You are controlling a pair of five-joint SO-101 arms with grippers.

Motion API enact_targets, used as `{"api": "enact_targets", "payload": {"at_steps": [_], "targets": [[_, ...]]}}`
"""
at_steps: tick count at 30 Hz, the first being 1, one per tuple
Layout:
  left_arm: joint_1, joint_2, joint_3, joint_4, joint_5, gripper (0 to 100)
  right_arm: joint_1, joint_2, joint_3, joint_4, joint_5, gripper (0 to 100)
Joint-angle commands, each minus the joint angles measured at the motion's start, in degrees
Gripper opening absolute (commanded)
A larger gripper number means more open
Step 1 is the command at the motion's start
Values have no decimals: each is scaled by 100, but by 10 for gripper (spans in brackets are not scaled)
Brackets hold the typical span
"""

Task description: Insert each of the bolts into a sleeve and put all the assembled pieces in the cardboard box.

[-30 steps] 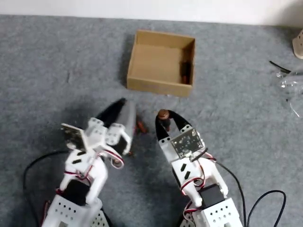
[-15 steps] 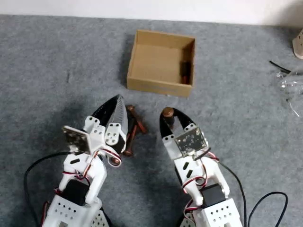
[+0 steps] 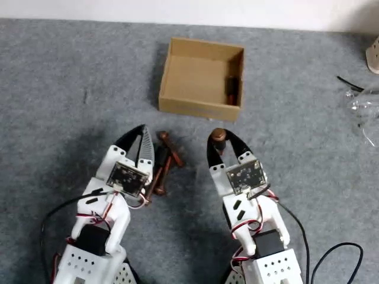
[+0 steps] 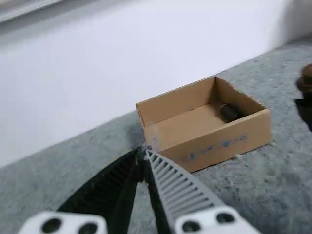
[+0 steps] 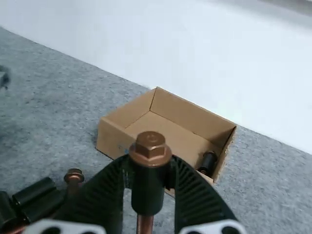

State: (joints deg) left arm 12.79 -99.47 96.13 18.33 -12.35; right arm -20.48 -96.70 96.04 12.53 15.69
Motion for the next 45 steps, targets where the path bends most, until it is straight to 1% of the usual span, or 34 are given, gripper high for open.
{"api": "enact_targets", "payload": {"at_steps": [1, 6, 9, 11, 14, 19, 24, 27, 30, 34, 37, 42, 45], "targets": [[-277, -48, 127, 0, 79, 7, 66, -40, 646, -251, -70, 5], [-312, -22, 127, 0, 79, 7, 66, -92, 646, -127, -70, 5], [-312, 224, 145, -35, 62, 7, 40, -92, 646, -119, -70, 5], [-338, 470, 145, -431, 53, 7, 31, -92, 646, -119, -53, 5], [-585, 945, 145, -1011, 70, 7, 31, -40, 646, -84, -53, 5], [-593, 1763, 154, -1820, 62, 7, 31, -31, 479, -84, -62, 5], [-593, 2440, 92, -2400, 62, 7, 31, -22, -136, -84, -70, 5], [-620, 2809, -84, -2488, 62, 7, 31, 110, -347, -84, -70, 5], [-620, 3196, -286, -2497, 62, 7, 31, 892, -796, -84, -70, 5], [-629, 3793, -602, -2505, 62, 7, 31, 2545, -1833, -84, -70, 5], [-629, 4295, -866, -2514, 62, 7, 31, 3802, -2756, -119, -70, 5], [-637, 5059, -1086, -2989, 79, 7, 31, 5824, -4558, -119, -70, 5], [-637, 5349, -1244, -3068, 79, 7, 84, 7002, -5684, -92, -70, 5]]}}
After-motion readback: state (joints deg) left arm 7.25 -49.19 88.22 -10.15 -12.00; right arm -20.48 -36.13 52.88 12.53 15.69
